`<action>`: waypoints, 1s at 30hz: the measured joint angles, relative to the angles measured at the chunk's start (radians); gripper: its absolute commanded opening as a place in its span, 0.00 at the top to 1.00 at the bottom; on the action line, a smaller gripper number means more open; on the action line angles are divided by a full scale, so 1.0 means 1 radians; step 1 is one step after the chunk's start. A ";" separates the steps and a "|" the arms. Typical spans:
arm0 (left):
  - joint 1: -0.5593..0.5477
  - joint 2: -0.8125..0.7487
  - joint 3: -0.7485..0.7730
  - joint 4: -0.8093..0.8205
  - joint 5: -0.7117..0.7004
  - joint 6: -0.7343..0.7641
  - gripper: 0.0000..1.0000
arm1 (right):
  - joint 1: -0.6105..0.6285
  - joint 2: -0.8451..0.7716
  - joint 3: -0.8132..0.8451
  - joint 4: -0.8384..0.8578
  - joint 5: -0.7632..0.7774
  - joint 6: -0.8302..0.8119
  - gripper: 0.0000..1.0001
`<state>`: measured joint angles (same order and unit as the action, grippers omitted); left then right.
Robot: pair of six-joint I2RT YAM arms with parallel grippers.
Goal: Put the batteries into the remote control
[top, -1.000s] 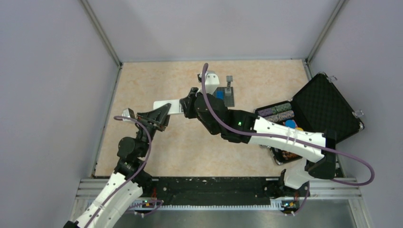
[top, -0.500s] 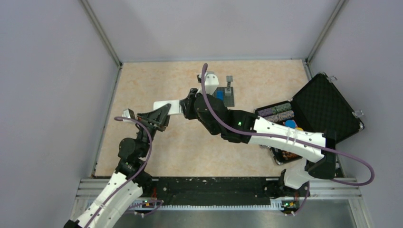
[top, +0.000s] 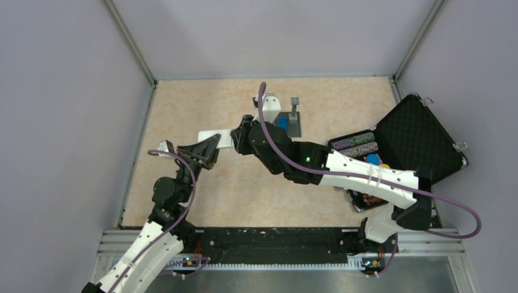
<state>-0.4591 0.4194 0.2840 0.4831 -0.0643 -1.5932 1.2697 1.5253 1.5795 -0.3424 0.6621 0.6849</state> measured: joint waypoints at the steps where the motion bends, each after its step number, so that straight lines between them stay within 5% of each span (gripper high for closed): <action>1: 0.000 -0.005 0.000 -0.006 0.000 0.000 1.00 | 0.001 0.000 0.001 -0.003 0.000 0.000 0.79; 20: 0.000 -0.045 0.000 -0.085 -0.016 0.032 1.00 | 0.005 0.000 0.007 -0.032 0.027 0.016 0.66; 25: 0.000 -0.064 0.000 -0.093 -0.031 0.047 1.00 | 0.005 -0.017 0.008 -0.073 0.036 0.015 0.53; 30: 0.000 -0.110 0.000 -0.088 -0.043 0.051 1.00 | 0.005 -0.041 0.032 -0.137 0.038 0.020 0.28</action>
<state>-0.4591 0.3096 0.2840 0.3954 -0.1074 -1.5417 1.2743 1.4845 1.6119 -0.4789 0.7002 0.7048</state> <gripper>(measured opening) 0.262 0.585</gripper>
